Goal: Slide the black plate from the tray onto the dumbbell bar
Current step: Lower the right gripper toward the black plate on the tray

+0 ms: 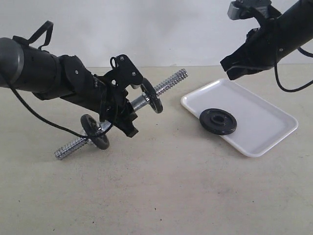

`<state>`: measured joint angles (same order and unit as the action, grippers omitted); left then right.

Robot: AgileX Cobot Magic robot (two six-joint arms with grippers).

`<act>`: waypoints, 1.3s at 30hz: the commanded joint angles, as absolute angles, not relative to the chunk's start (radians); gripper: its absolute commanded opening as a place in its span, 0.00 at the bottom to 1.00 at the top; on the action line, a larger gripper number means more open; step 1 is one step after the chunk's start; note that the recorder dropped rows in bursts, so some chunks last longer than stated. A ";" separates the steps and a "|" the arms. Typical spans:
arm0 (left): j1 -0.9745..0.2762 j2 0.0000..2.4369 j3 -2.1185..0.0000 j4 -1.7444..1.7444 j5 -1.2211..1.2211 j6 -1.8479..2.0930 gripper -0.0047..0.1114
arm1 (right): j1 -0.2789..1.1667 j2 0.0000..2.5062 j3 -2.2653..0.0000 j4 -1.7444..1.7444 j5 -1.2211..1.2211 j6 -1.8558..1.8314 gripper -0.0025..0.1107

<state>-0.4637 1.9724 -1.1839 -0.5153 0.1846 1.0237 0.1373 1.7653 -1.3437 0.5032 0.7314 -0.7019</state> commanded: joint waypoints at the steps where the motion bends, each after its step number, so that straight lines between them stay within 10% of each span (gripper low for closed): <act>1: -0.464 1.851 -1.169 -0.542 0.012 0.959 0.08 | 0.130 1.720 -1.348 0.489 0.741 -0.707 0.02; 39: -0.464 1.516 -0.855 -0.544 -0.054 0.887 0.08 | 0.332 1.682 -1.348 0.110 0.912 -0.550 0.02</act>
<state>-0.4638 1.8456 -0.8538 -0.5222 0.0581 0.9003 0.2917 1.6923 -1.3437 0.2157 0.9172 -0.6128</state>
